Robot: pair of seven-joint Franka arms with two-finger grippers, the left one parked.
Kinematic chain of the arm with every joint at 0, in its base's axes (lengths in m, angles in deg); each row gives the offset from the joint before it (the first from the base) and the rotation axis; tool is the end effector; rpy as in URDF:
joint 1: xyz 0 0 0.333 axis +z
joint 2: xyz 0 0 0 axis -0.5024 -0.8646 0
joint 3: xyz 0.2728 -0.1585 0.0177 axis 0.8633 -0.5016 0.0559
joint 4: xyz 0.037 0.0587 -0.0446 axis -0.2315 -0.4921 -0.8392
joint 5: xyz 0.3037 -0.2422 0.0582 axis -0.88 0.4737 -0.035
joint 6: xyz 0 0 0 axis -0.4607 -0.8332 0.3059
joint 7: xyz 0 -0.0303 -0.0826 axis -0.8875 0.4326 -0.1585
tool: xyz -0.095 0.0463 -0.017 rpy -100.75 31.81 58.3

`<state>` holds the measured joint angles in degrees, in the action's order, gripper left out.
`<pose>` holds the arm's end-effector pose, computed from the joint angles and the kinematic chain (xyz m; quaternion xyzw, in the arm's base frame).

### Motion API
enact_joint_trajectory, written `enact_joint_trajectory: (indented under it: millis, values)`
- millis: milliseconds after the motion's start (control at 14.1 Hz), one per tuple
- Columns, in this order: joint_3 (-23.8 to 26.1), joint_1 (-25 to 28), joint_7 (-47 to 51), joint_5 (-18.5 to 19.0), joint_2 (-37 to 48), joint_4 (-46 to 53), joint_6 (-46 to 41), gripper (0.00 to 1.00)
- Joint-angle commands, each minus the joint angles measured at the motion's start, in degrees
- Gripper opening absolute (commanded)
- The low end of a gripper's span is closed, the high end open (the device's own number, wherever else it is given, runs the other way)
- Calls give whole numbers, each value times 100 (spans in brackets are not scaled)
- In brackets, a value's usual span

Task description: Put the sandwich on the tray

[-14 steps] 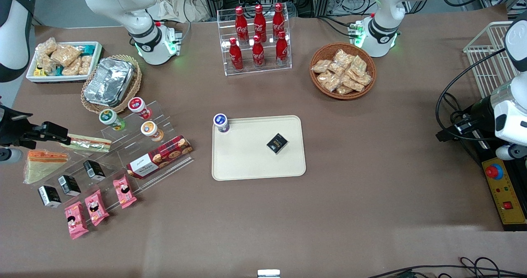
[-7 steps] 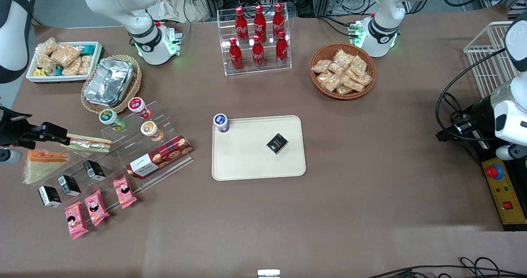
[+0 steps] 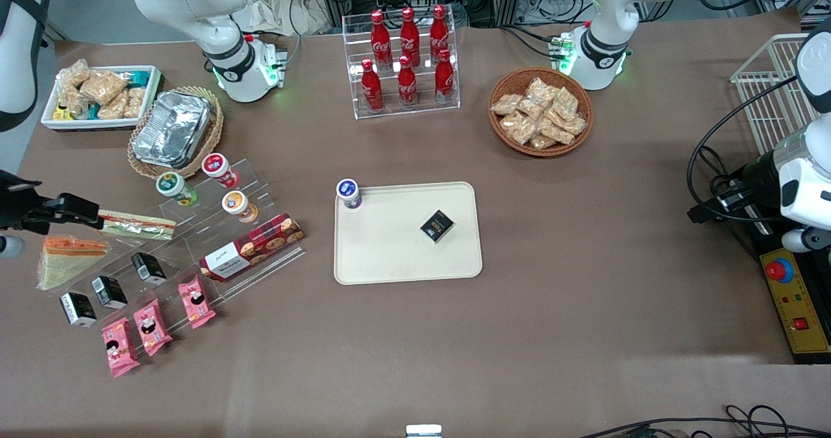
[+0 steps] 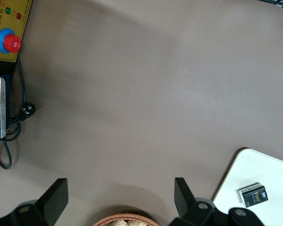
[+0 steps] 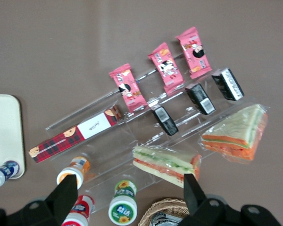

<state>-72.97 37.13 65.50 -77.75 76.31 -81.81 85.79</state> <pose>0.6077 -0.0742 0.5756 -0.9999 -0.0133 0.0074 0.0010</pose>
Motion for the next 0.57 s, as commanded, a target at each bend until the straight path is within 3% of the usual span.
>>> enact_joint_trajectory:
  millis: [0, 213, 496]
  values:
    - [4, -187, -62, -131, 37, 71, -98, 100]
    - [-5, -196, -44, -97, 90, 71, -203, 100]
    - [-13, -591, -1, -140, 46, 71, -186, 100]
